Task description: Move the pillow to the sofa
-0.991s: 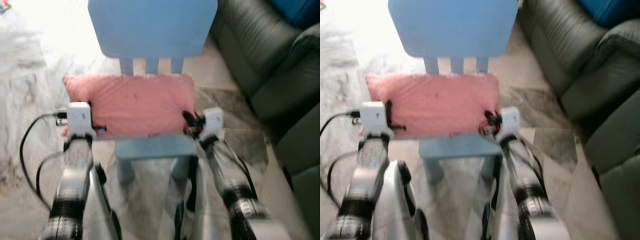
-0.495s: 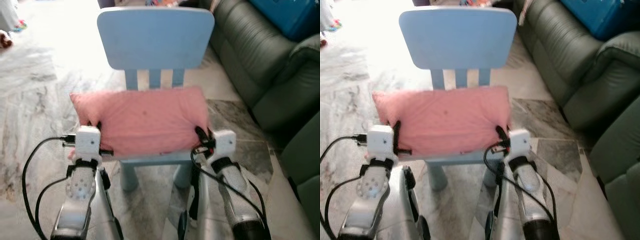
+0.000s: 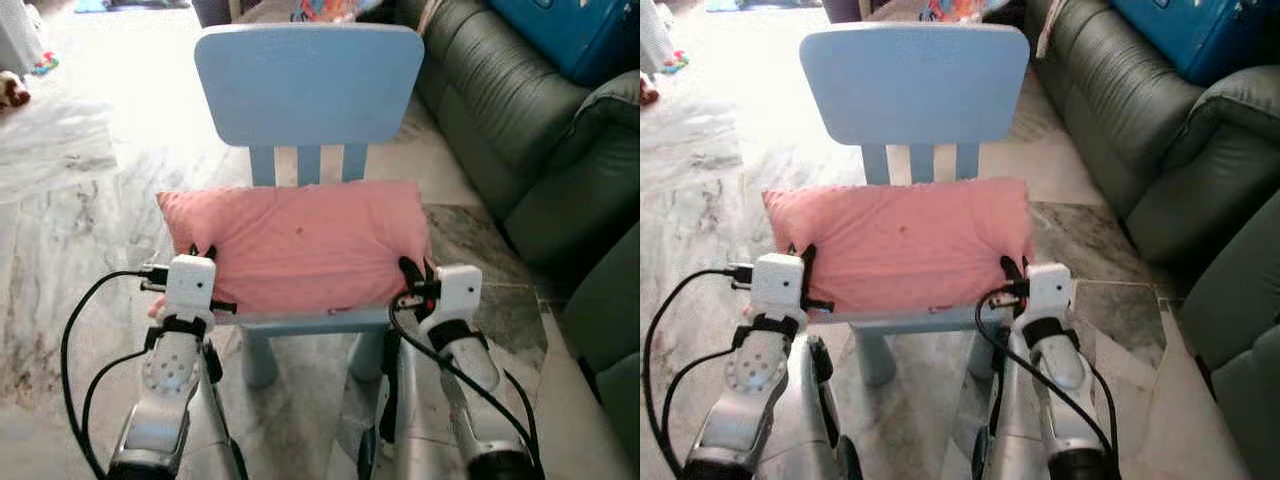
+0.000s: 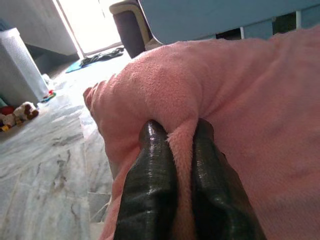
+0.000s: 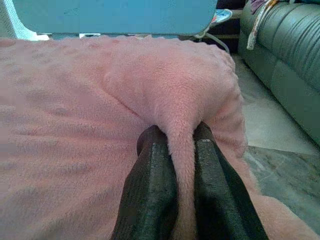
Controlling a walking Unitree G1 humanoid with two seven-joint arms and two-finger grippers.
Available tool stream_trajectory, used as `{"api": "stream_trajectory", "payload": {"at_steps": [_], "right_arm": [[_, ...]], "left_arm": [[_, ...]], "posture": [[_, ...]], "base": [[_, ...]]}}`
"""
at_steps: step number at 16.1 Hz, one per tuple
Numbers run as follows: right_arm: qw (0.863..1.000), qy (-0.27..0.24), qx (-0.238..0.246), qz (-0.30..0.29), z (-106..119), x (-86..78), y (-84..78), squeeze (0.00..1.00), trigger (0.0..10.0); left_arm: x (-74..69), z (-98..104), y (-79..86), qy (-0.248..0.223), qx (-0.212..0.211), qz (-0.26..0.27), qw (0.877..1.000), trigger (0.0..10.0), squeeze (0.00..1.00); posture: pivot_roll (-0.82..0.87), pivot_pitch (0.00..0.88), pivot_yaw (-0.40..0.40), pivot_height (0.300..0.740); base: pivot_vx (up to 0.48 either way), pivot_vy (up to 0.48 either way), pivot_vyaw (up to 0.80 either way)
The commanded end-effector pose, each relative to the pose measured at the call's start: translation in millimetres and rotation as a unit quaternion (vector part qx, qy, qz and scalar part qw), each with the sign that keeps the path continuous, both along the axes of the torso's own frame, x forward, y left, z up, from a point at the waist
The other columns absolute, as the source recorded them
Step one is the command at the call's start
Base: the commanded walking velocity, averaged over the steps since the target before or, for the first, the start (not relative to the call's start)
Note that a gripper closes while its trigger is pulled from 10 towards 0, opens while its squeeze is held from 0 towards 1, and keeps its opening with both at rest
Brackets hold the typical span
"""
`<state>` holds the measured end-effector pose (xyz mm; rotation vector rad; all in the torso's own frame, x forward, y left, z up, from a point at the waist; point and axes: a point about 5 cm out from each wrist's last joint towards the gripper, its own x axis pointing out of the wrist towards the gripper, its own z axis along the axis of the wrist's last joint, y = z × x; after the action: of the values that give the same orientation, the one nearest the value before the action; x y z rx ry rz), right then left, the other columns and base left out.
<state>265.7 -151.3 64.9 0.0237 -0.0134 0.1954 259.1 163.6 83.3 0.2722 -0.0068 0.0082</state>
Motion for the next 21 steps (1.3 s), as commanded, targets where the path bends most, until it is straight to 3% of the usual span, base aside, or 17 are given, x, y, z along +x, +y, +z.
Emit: {"api": "stream_trajectory", "payload": {"at_steps": [1,6,9,11,16,21], "right_arm": [[1.000,-0.012,0.004,-0.009,7.6,3.9,-4.0,0.00,10.0],[1.000,-0.019,0.002,0.006,17.2,17.8,-0.2,0.00,10.0],[1.000,-0.023,0.001,0.011,19.9,20.4,-0.5,0.00,10.0],[1.000,-0.023,0.000,0.011,20.8,21.9,-1.2,0.00,10.0],[0.999,-0.037,-0.010,0.035,25.3,22.7,5.5,0.00,10.0],[0.999,-0.042,-0.003,0.026,30.4,27.9,4.8,0.00,10.0]], "left_arm": [[1.0,-0.3,-1.9,-0.001,0.002,-0.002,1.000,10.0,0.00],[20.6,2.3,-4.6,-0.006,-0.008,0.027,1.000,10.0,0.00],[24.8,3.7,-6.3,-0.012,0.000,0.029,1.000,10.0,0.00],[27.3,-0.2,-4.6,0.008,0.001,0.058,0.998,10.0,0.00],[33.3,1.3,-14.3,0.001,-0.020,0.015,1.000,10.0,0.00],[33.8,-0.8,-24.8,0.006,-0.044,-0.010,0.999,10.0,0.00]], "posture": [[0.05,0.000,-0.016,0.495],[0.04,0.000,-0.018,0.555],[0.04,0.000,-0.022,0.587],[0.03,0.000,-0.023,0.610],[0.03,0.000,-0.034,0.615],[0.02,0.000,-0.031,0.673]], "base": [[0.000,0.000,0.00],[0.000,0.000,0.00],[0.000,0.000,0.00],[0.000,0.000,0.00],[0.000,0.000,0.00],[0.000,0.000,0.00]]}}
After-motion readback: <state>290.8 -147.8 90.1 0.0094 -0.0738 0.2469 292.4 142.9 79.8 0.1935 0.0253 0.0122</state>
